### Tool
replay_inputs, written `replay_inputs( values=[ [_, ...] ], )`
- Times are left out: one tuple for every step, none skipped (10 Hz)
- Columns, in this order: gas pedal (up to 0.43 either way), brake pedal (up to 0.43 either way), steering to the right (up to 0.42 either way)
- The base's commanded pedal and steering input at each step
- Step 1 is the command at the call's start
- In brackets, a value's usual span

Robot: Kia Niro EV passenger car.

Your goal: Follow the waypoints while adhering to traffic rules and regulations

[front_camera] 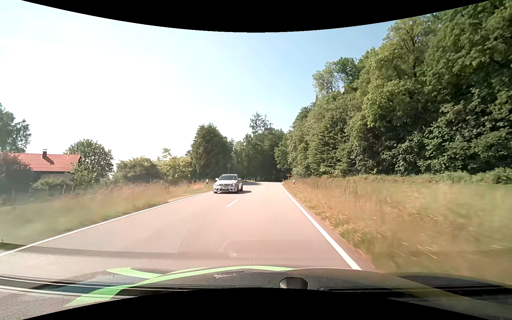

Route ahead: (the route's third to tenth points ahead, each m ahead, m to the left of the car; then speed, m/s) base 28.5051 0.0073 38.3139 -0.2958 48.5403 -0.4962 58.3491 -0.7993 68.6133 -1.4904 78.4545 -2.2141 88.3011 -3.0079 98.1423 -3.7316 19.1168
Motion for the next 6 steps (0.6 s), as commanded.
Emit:
replay_inputs(
  values=[
    [0.157, 0.0, -0.002],
    [0.15, 0.0, -0.001],
    [0.15, 0.0, -0.002],
    [0.157, 0.0, -0.001],
    [0.169, 0.0, -0.001],
    [0.177, 0.0, -0.001]
  ],
)
